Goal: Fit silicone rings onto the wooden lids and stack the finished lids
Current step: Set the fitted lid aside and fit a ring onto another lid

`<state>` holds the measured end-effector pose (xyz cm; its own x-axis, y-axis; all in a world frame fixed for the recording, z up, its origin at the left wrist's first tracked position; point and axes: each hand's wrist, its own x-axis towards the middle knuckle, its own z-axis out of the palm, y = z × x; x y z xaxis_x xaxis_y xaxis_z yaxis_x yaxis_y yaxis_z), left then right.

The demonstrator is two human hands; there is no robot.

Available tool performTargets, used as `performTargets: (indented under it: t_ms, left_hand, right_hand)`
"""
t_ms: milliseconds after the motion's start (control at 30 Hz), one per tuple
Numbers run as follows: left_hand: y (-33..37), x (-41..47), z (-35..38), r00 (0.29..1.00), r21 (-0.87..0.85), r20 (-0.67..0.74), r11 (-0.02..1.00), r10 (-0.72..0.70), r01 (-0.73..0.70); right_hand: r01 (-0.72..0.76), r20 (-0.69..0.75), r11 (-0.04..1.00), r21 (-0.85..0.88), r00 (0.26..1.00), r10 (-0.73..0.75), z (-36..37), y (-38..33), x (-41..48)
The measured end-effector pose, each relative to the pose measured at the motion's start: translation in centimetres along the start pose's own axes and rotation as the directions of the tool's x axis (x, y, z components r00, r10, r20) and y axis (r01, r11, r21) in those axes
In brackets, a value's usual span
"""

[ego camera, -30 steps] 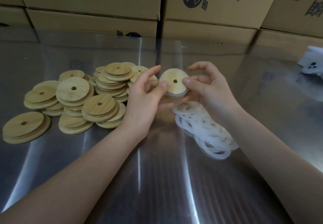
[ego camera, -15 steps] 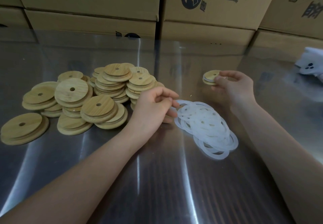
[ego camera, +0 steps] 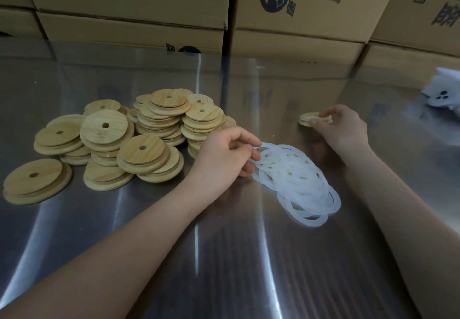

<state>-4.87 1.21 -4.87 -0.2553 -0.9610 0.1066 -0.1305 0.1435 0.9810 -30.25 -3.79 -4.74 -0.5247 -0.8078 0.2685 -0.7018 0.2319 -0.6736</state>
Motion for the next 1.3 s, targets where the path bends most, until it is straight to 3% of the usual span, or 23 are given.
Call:
performTargets:
  t_ms: [133, 533, 767, 933, 1100, 1300]
  left_hand:
    - [0.0, 0.0, 0.0, 1.000, 0.016, 0.005, 1.000, 0.006, -0.006]
    - [0.1, -0.1, -0.1, 1.000, 0.041, 0.025, 0.999, 0.011, -0.012]
    - [0.0, 0.0, 0.0, 0.999, 0.046, 0.031, 0.999, 0.015, -0.016]
    - [0.0, -0.1, 0.0, 0.999, 0.048, 0.032, 0.999, 0.016, -0.018]
    - [0.0, 0.0, 0.0, 0.999, 0.052, 0.032, 0.998, 0.018, -0.020]
    - [0.0, -0.1, 0.0, 0.999, 0.069, 0.026, 0.997, 0.028, -0.029]
  right_hand:
    - [0.059, 0.073, 0.989, -0.136, 0.996, -0.050, 0.0, 0.3, 0.3]
    - [0.146, 0.197, 0.936, -0.321, 0.977, -0.084, 0.2, 0.7, 0.8]
    - [0.158, 0.155, 0.943, -0.294, 0.981, -0.116, 0.3, 0.8, 0.8]
    - [0.273, 0.087, 0.928, -0.252, 0.962, -0.259, 0.4, 0.1, 0.4]
    - [0.485, 0.170, 0.845, -0.225, 0.874, -0.456, 1.1, -1.1, -0.8]
    - [0.509, 0.310, 0.816, -0.274, 0.850, -0.427, 1.2, -1.3, -0.9]
